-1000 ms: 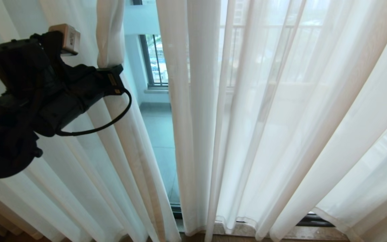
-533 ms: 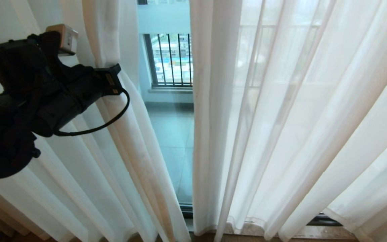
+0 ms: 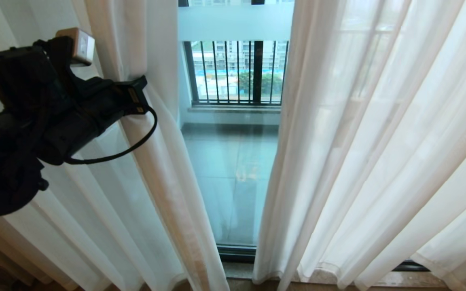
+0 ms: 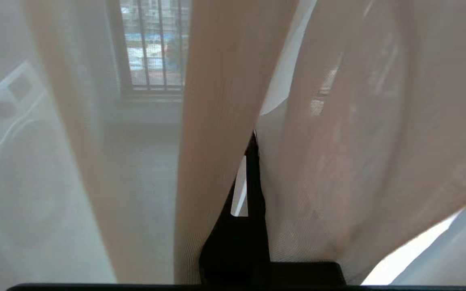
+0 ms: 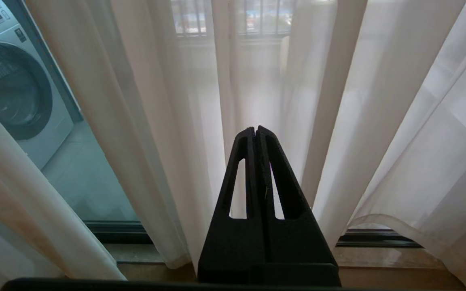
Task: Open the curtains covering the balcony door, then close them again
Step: Pull the inner curtains open on both sides
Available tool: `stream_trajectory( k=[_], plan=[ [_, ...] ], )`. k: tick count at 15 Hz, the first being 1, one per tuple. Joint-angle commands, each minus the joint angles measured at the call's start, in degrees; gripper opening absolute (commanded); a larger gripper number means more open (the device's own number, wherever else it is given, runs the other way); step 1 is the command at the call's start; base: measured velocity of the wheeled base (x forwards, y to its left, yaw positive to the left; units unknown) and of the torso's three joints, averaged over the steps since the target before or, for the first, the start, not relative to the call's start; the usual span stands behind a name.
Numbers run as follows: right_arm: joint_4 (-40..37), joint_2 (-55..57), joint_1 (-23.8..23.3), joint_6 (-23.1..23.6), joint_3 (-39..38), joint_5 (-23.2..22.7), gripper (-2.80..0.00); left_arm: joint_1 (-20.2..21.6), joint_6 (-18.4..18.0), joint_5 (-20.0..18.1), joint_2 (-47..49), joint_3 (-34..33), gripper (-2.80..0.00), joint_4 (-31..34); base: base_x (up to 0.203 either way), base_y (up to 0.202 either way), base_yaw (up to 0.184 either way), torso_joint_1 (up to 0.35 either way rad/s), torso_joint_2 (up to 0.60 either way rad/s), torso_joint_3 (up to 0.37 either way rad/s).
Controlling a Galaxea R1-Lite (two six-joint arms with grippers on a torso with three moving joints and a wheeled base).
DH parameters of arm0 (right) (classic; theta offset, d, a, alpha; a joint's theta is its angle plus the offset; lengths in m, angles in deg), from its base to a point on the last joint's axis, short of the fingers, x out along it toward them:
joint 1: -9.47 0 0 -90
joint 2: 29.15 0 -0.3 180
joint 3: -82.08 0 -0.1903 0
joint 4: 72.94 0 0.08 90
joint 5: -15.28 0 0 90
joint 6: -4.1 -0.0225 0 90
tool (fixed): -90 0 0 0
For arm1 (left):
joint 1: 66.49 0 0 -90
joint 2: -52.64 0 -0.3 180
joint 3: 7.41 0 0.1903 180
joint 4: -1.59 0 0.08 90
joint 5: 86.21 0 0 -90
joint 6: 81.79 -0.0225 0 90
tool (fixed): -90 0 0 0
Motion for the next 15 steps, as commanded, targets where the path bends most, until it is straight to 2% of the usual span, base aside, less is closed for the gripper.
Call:
stream_trajectory(
  k=[1,15],
  plan=[
    [0.0,0.1,0.0,0.0,0.0,0.0,-2.80,0.0,0.0,0.1,0.0,-0.1,-2.80,-0.3,0.000,0.193,0.003,0.002,0.00,0.007],
    [0.0,0.1,0.0,0.0,0.0,0.0,-2.80,0.0,0.1,0.0,-0.9,0.0,-2.80,-0.3,0.000,0.190,0.002,0.004,0.00,0.001]
  ],
)
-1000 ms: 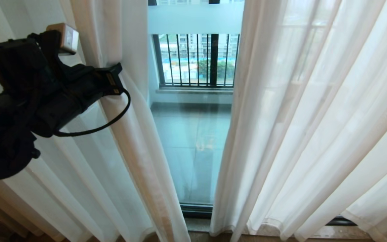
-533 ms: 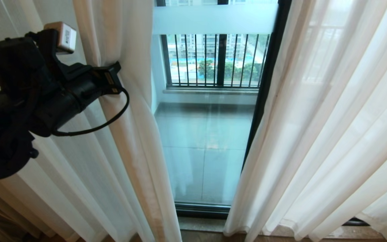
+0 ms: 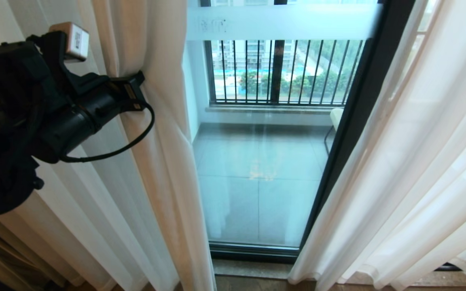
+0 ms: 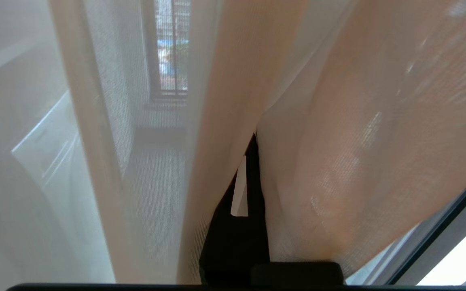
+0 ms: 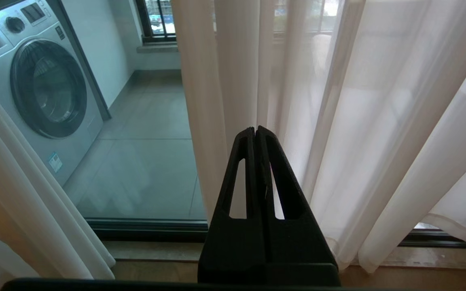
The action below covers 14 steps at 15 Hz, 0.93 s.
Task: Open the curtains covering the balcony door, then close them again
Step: Pull the inner curtains open on both sides
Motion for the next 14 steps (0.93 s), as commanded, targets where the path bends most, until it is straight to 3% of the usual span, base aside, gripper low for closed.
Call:
stream_trajectory(
  k=[1,14],
  plan=[
    [0.0,0.1,0.0,0.0,0.0,0.0,-2.80,0.0,0.1,0.1,-0.1,-0.2,-2.80,-0.3,0.000,0.189,0.004,0.000,0.00,0.005],
    [0.0,0.1,0.0,0.0,0.0,0.0,-2.80,-0.1,0.0,0.1,-0.4,-0.4,-2.80,-0.3,0.000,0.190,0.002,0.002,0.00,0.002]
  ],
)
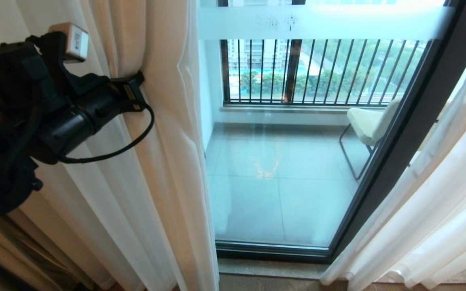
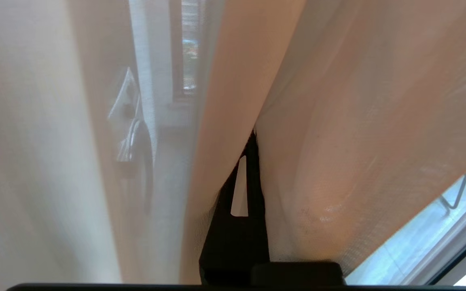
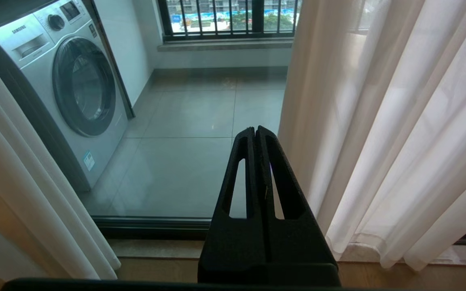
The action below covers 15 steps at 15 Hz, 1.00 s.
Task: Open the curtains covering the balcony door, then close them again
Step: Pull the inner curtains open on both sides
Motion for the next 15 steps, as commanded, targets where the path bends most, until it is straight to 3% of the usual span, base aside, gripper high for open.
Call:
stream_trajectory(
  k=[1,3,15],
  plan=[
    [0.1,0.1,0.0,0.0,0.0,0.0,-2.80,-0.1,0.0,0.0,-0.2,-0.2,-2.80,-0.3,0.000,0.177,-0.004,0.007,0.00,0.000],
    [0.1,0.1,0.0,0.0,0.0,0.0,-2.80,-0.2,0.0,0.1,-0.4,-0.2,-2.80,-0.3,0.000,0.107,0.001,0.002,0.00,0.004],
    [0.1,0.1,0.0,0.0,0.0,0.0,-2.80,0.5,0.0,0.0,-0.1,0.2,-2.80,-0.3,0.000,0.000,0.000,0.000,0.00,0.000]
  ],
)
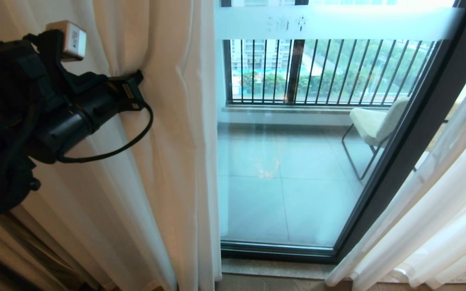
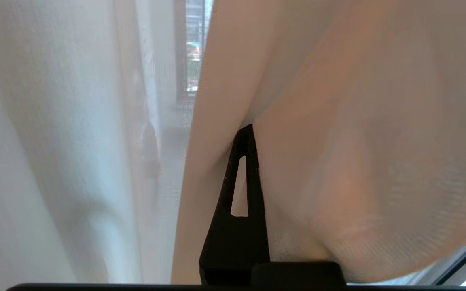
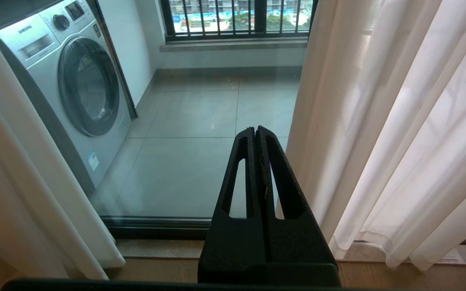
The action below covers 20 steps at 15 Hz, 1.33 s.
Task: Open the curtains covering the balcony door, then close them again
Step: Pull the inner curtains open on both sides
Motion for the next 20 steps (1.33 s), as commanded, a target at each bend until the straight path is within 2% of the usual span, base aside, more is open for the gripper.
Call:
stream_trajectory(
  k=[1,7,9,12,20],
  plan=[
    [0.1,0.1,0.0,0.0,0.0,0.0,-2.80,1.3,0.1,0.1,0.2,0.2,-2.80,-0.3,0.000,0.000,0.000,0.000,0.00,0.000],
    [0.1,0.1,0.0,0.0,0.0,0.0,-2.80,11.1,0.6,-0.2,-0.2,1.0,-2.80,-0.3,0.000,0.000,0.000,0.000,0.00,0.000],
    [0.1,0.1,0.0,0.0,0.0,0.0,-2.80,13.0,1.2,-0.4,-0.2,1.5,-2.80,-0.3,0.000,0.000,0.000,0.000,0.00,0.000],
    [0.1,0.1,0.0,0.0,0.0,0.0,-2.80,15.2,4.0,-0.5,-0.3,1.7,-2.80,-0.3,0.000,0.000,0.000,0.000,0.00,0.000],
    [0.1,0.1,0.0,0.0,0.0,0.0,-2.80,25.2,6.0,-1.0,-0.6,2.3,-2.80,-0.3,0.000,0.000,0.000,0.000,0.00,0.000]
  ],
)
